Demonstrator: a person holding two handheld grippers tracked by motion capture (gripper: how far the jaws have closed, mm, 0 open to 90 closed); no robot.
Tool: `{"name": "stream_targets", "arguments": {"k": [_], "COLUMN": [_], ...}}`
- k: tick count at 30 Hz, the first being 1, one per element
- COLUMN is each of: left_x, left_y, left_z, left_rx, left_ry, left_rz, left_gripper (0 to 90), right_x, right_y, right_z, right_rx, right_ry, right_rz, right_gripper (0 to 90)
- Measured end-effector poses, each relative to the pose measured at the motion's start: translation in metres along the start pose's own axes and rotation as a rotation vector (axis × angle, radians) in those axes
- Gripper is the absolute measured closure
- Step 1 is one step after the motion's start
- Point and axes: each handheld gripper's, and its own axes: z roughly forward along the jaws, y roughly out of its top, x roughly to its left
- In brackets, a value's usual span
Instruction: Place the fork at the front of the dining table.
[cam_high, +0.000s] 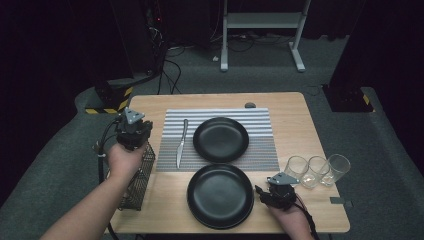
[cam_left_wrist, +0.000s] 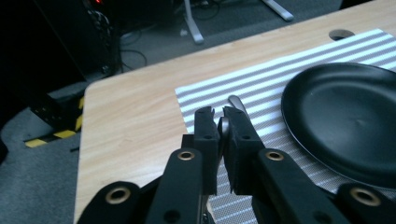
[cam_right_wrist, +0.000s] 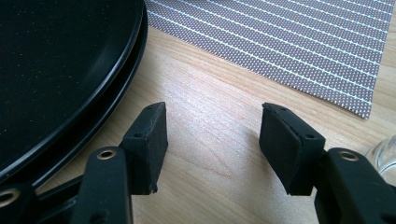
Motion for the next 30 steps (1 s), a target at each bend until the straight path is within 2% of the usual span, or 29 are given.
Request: {"name": "stream_targets", "arguments": {"k": [11, 17, 25, 30], "left_x": [0.006, 0.008, 0.011, 0.016], "left_y": [0.003, -0.001, -0.003, -0.005], "left_z": [-0.01, -0.014, -0.023, -0.028], "left_rx": [-0.05, -0.066, -0.114, -0.139], "left_ry": [0.0, -0.008, -0.021, -0.022], "left_rz": [-0.023, -0.038, -0.052, -0.077], "left_gripper": [86.3, 86.3, 86.3, 86.3], "right_x": [0.0, 0.0, 0.0, 0.0], "right_y": [0.0, 0.0, 0.0, 0.0], "right_z": [0.0, 0.0, 0.0, 0.0], "right_rx": [0.0, 0.0, 0.0, 0.0], "right_ry": [0.0, 0.0, -0.001, -0.001], "right_rz": [0.0, -0.001, -0.001, -0.002], "right_gripper": [41.7, 41.7, 41.7, 41.7]}}
